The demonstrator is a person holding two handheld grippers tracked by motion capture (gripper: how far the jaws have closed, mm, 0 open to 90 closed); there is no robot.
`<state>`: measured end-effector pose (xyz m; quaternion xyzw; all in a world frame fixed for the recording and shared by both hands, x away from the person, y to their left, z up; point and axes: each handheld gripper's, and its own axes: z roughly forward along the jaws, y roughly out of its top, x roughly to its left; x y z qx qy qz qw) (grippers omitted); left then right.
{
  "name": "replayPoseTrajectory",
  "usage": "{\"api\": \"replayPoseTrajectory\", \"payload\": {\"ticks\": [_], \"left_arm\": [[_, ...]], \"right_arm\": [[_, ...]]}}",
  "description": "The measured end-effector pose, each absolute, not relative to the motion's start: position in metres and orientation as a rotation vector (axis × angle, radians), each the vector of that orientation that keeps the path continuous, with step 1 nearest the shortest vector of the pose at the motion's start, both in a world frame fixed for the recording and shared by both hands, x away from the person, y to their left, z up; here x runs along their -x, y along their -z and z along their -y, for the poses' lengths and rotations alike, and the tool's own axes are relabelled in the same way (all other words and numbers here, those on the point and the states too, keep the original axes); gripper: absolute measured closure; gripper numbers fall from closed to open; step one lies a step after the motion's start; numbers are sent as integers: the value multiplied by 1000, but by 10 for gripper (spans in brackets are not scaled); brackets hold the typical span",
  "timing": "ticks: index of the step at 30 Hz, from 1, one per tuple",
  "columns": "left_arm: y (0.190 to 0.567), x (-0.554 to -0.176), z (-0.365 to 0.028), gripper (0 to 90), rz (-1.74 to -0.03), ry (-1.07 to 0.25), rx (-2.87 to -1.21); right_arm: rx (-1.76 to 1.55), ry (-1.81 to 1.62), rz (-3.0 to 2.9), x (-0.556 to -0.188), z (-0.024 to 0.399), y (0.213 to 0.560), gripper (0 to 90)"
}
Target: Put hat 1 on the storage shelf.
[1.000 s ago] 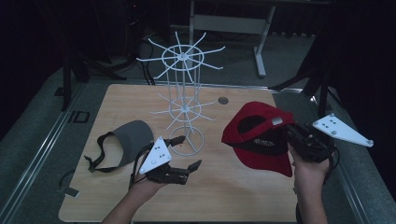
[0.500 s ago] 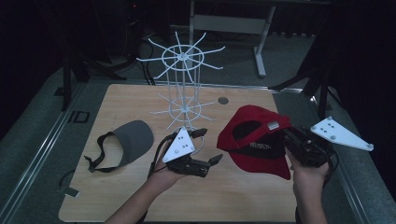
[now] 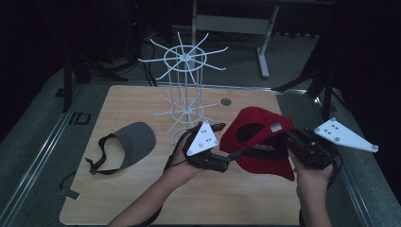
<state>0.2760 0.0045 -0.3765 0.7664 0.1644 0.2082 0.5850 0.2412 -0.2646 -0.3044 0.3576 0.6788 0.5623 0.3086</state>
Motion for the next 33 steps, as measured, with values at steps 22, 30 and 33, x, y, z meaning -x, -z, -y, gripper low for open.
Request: {"api": "replayPoseTrajectory", "payload": {"ticks": [22,30,33], "left_arm": [[353,-278,16,846,-462,-598,-1783],[347,-276,21,859,-476,-617,-1785],[346,-277,20,860,-483,-593,-1772]], "right_arm": [[-953,-1493,-1806,-236,266,316,855],[-993,-1502,-1804,-232,272,328,850],[-1006,-1501,-1803,-230,274,332,842]]}}
